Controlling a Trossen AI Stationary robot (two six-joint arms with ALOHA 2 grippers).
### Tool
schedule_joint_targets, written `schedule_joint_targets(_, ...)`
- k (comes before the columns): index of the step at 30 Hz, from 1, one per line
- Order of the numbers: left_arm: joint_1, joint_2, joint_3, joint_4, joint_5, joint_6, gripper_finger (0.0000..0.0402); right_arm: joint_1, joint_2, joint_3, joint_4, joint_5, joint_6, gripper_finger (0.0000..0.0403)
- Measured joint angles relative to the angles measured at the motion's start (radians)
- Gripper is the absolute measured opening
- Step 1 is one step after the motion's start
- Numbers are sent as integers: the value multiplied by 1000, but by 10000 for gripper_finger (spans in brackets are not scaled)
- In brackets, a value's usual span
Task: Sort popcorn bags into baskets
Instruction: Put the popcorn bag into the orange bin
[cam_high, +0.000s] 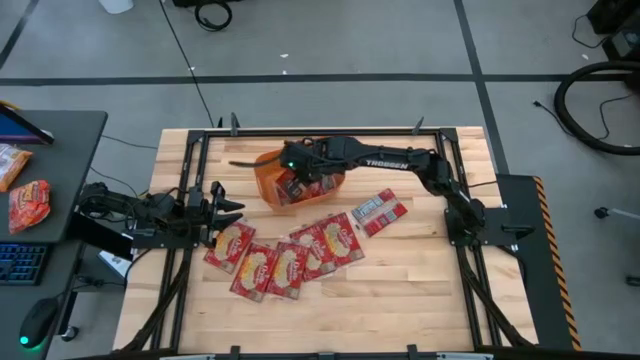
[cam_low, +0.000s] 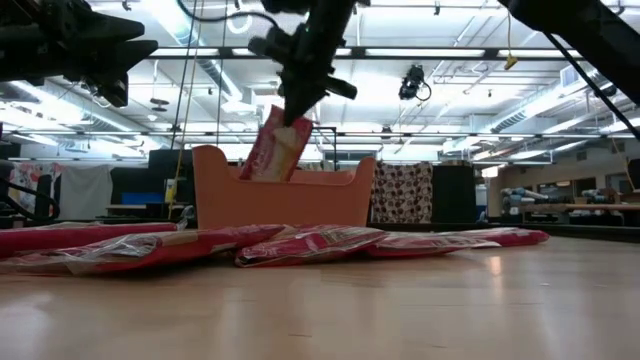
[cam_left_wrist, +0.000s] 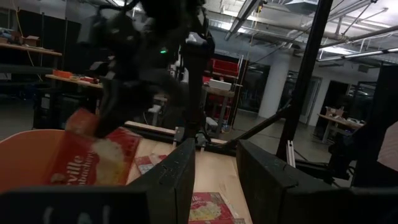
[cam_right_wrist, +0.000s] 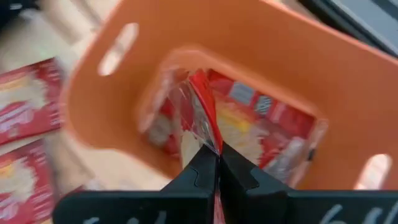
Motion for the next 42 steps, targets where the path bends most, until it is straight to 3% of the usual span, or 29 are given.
schedule_joint_targets(5, 0, 0, 0, 0, 0, 0, 123, -38, 0, -36, -11, 24, -8, 38)
schedule_joint_targets(11, 0, 0, 0, -1, 0, 0, 123, -67, 0, -54, -49, 39, -35, 96)
schedule_joint_targets(19, 0, 0, 0, -1, 0, 0, 123, -20, 0, -54, -75, 108, -155, 144)
schedule_joint_targets(29, 0, 0, 0, -1, 0, 0, 123, 194, 0, -58, -35, 154, -309, 146)
schedule_joint_targets(37, 0, 0, 0, -1, 0, -2, 123, 412, -1, -238, 59, 165, -481, 154)
schedule_joint_targets(42, 0, 0, 0, -2, 0, -2, 123, 520, 0, -351, 75, 234, -451, 160)
